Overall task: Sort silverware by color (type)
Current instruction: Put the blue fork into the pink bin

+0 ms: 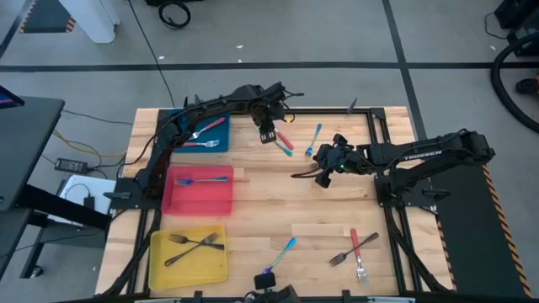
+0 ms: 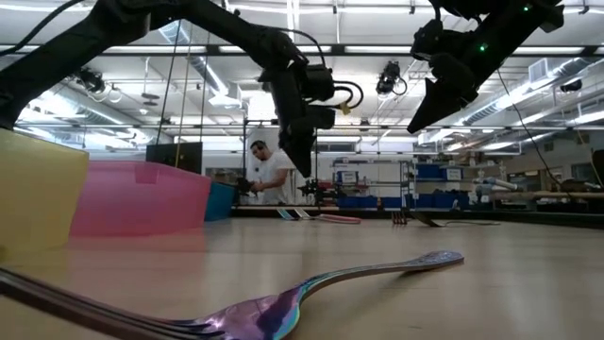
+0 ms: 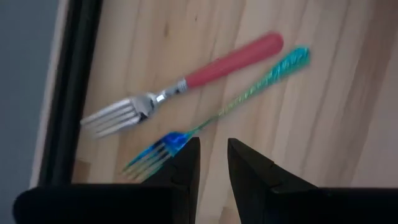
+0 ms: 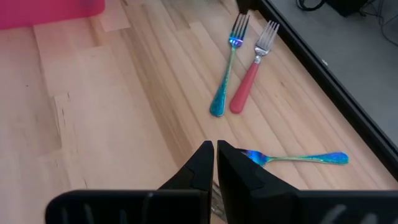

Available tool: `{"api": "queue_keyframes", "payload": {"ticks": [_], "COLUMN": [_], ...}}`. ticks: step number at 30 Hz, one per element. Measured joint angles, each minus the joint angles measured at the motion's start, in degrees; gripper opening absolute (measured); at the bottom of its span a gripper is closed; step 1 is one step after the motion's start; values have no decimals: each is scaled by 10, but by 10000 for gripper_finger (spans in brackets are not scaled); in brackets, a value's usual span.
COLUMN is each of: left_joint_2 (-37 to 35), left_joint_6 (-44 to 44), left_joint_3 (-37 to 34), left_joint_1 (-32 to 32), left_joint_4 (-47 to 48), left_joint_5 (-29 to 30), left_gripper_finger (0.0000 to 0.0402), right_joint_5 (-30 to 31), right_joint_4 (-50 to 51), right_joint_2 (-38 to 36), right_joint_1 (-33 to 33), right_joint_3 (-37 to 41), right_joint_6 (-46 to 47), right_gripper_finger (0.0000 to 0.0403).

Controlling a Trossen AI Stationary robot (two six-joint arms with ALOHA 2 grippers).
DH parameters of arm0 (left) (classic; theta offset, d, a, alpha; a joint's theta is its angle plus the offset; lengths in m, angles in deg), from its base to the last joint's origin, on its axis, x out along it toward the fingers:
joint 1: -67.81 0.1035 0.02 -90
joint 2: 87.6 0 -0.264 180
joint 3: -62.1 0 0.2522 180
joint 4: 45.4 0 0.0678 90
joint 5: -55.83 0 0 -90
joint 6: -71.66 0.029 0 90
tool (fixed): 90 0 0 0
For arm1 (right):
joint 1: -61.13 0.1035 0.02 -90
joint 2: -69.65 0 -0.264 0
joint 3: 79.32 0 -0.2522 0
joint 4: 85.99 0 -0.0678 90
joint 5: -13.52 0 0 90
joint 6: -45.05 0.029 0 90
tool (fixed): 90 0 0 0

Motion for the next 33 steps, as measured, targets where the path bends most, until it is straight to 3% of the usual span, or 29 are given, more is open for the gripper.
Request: {"api": "queue_keyframes", "payload": {"ticks": [4, 8, 13, 24, 33], "left_joint_2": [0, 1, 1, -148, -264], "left_joint_6": [-13, -13, -13, -70, -118], "left_joint_3": [36, 92, 184, 162, 162], "left_joint_1": [-7, -22, -43, -72, -100], "left_joint_4": [26, 115, 234, 305, 323], "left_joint_5": [-14, -54, -56, -46, -40], "left_gripper_finger": [82, 82, 82, 82, 82], "right_joint_5": [-3, -19, -21, -28, -74], "right_joint_4": [0, 0, 0, -109, -198], "right_joint_2": [0, 0, 0, 0, 0], "right_joint_1": [0, 1, 1, 2, 2], "right_joint_3": [0, 0, 0, 44, 71], "right_joint_6": [0, 2, 2, -37, -78], "right_gripper_finger": [29, 29, 29, 29, 29]}}
